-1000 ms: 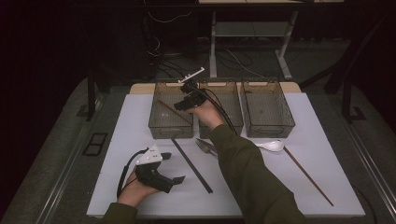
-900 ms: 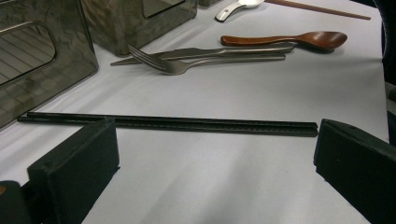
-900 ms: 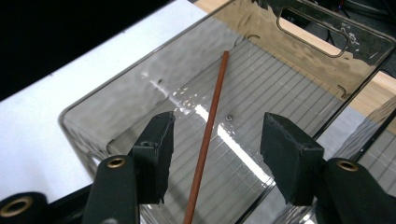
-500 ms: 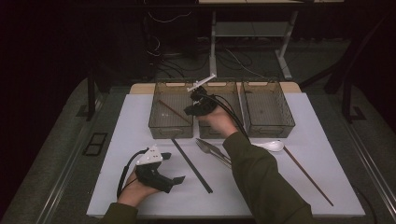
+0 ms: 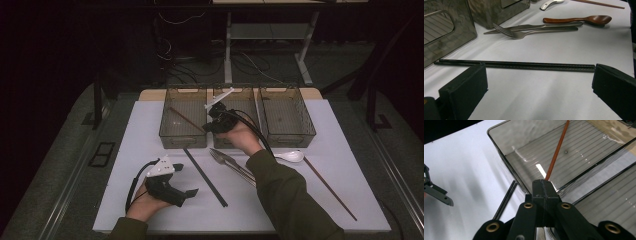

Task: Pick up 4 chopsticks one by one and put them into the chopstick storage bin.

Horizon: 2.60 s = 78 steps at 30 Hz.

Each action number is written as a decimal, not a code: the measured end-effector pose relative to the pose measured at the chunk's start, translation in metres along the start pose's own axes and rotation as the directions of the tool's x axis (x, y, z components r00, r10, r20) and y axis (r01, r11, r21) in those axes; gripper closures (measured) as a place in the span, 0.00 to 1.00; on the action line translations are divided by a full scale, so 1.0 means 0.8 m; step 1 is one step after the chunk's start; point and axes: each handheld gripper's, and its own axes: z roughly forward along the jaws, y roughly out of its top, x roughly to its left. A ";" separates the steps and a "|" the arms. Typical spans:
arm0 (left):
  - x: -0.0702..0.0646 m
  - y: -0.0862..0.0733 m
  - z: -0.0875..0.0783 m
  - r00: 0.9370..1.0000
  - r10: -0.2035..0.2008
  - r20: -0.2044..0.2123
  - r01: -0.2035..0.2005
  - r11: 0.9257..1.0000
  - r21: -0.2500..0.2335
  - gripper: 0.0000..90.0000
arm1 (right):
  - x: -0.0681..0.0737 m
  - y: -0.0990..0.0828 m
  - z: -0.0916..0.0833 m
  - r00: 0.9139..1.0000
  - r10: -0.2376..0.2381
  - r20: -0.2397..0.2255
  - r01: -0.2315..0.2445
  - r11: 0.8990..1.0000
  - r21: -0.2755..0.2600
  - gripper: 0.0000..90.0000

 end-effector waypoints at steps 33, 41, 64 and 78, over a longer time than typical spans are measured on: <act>0.000 -0.001 -0.001 1.000 -0.013 -0.004 0.013 1.000 -0.004 0.00 | -0.007 -0.024 -0.039 0.999 0.027 -0.042 -0.031 0.996 -0.079 0.55; 0.001 -0.002 -0.002 1.000 -0.016 -0.008 0.016 1.000 -0.003 0.00 | -0.006 -0.038 -0.062 0.999 0.019 -0.041 -0.023 0.994 -0.110 0.46; 0.005 -0.003 -0.002 1.000 -0.018 -0.008 0.018 1.000 0.002 0.00 | -0.011 -0.100 -0.127 1.000 0.008 -0.028 -0.013 0.982 -0.190 0.43; 0.003 -0.004 -0.003 1.000 -0.012 -0.012 0.013 1.000 0.002 0.00 | -0.015 -0.155 -0.162 0.999 0.037 0.006 -0.035 0.975 -0.220 0.42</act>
